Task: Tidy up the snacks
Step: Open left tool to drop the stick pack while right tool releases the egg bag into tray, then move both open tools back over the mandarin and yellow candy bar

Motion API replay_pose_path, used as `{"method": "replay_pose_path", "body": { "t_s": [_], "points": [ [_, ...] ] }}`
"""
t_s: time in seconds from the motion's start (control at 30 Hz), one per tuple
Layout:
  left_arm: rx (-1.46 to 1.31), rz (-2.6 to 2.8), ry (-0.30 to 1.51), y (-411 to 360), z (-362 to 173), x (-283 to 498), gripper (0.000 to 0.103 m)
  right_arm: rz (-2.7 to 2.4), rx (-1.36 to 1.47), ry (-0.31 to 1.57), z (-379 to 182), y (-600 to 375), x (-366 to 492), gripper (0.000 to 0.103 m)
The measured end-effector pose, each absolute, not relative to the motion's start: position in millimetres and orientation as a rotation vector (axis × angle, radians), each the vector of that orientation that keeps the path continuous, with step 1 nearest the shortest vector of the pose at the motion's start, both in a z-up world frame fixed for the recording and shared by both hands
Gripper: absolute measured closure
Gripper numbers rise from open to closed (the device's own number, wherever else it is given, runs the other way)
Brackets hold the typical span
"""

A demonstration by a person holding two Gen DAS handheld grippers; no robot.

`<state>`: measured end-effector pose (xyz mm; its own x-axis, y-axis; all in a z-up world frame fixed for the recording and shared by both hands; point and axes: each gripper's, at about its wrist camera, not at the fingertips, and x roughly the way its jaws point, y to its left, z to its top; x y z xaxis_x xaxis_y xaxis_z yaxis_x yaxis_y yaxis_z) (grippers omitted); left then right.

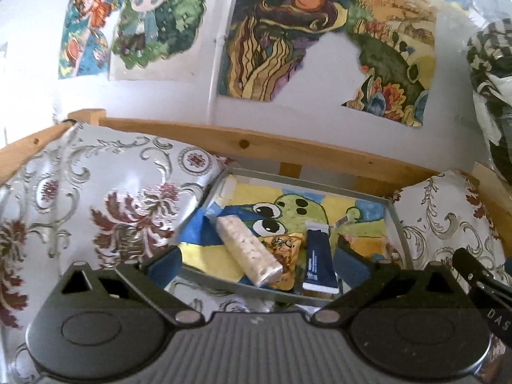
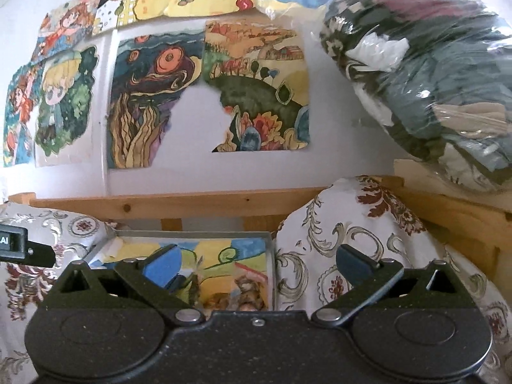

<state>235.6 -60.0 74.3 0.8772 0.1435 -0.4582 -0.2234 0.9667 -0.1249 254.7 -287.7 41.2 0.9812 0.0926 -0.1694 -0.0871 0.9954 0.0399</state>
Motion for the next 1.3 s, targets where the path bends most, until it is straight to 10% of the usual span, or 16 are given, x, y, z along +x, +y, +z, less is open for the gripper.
{"method": "replay_pose_path", "body": {
  "t_s": [1.3],
  "points": [
    [-0.079, 0.268, 0.647, 3.3, -10.4, 97.8, 0.000, 0.449, -0.057, 0.471, -16.1, -218.5, 117.0, 0.001]
  ]
}}
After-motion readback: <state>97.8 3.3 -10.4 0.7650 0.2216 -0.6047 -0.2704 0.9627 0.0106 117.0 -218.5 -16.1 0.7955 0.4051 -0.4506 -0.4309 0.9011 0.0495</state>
